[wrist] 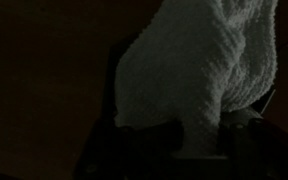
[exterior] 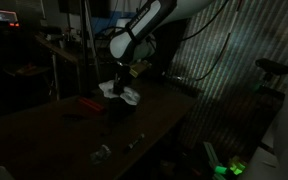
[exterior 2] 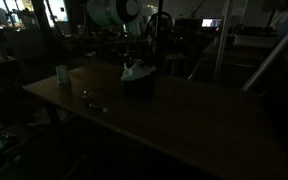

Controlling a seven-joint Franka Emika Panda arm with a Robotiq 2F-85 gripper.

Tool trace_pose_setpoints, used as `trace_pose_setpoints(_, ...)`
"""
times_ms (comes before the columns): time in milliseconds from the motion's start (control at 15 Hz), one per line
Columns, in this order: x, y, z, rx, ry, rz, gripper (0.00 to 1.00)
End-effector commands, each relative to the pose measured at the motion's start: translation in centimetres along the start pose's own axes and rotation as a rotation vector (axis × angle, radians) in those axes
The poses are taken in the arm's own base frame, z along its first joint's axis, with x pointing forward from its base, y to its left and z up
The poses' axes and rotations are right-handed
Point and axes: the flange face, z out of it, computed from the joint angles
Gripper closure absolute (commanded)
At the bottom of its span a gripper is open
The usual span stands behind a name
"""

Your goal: Put the towel in the box

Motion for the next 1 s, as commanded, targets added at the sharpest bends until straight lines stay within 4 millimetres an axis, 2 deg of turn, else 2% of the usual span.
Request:
trace_pose_setpoints(0, 1.2, 0.7, 1.3, 0.020, -0.026, 0.001, 1.00)
trace_pose_setpoints(533, 2.2, 1.4, 4.8, 0.153, -0.051, 0.010, 1.00)
trace_pose_setpoints(933, 2.3, 2.1, 6.6, 0.226, -0.067, 0.011, 1.00)
